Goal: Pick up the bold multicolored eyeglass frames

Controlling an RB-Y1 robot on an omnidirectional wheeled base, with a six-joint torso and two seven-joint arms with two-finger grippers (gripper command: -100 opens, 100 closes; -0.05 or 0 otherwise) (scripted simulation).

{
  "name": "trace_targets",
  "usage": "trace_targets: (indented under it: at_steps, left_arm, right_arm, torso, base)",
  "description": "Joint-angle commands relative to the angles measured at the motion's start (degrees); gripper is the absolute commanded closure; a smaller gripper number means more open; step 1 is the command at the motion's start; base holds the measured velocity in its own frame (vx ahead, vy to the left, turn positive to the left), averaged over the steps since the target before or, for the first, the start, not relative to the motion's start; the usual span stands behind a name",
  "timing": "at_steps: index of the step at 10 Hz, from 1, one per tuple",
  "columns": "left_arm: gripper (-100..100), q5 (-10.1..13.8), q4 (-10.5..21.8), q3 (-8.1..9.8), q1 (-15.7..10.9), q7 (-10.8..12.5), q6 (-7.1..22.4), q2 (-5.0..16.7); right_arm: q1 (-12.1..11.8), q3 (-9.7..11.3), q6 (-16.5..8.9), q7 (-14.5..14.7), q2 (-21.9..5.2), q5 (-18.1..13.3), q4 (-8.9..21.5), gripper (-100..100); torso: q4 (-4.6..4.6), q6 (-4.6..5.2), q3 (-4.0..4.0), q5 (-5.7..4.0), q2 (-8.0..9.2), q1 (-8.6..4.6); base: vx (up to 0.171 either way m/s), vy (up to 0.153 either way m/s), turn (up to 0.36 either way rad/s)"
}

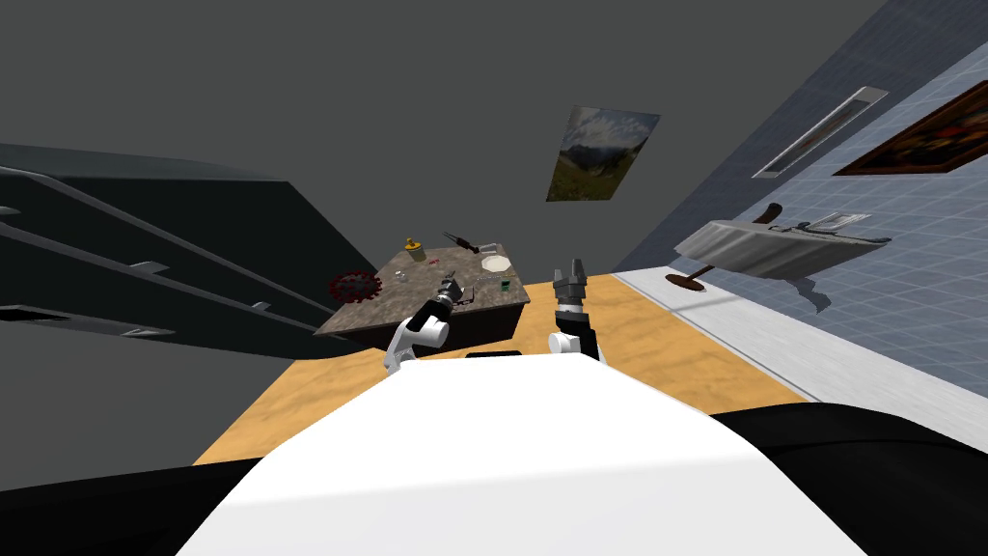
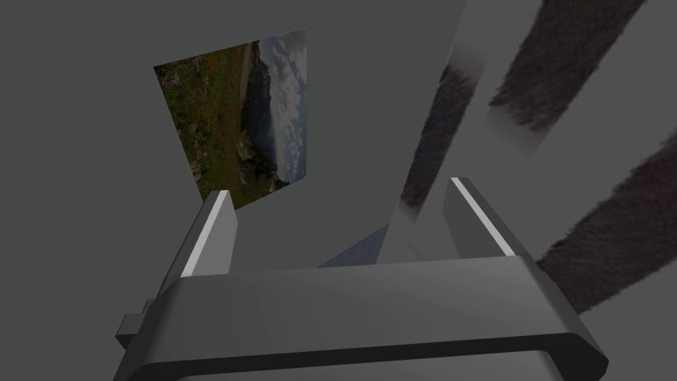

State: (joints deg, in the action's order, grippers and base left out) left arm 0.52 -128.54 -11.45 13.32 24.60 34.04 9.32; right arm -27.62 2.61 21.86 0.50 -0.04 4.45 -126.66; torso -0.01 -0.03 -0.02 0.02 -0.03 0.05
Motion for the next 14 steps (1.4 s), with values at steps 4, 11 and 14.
trace_targets:
  at_steps: [4, 11, 14]
  left_arm:
    - [-100, 0.2, 0.8, -0.96, -2.3, 1.8, 7.3, -0.4]
    - [-100, 0.5, 2.4, -2.32, -5.5, 4.3, 17.7, -1.0]
    - [-100, 0.5, 3.0, -2.75, -6.5, 5.0, 22.1, -1.2]
  right_arm:
    - [0.0, 0.0, 0.0, 0.0, 0.0, 0.0, 0.0, 0]
    - [0.0, 0.0, 0.0, 0.0, 0.0, 0.0, 0.0, 0]
    - [0.0, 0.0, 0.0, 0.0, 0.0, 0.0, 0.0, 0]
  torso:
    - [0.0, 0.01, -0.01, 0.01, -0.02, 0.04]
    - [0.0, -0.01, 0.0, 0.0, 0.0, -0.01]
    - [0.0, 0.0, -0.01, 0.01, -0.02, 0.05]
  base:
    - [0.007, 0.029, -0.055]
    - [0.007, 0.025, -0.038]
    - [0.007, 0.03, -0.039]
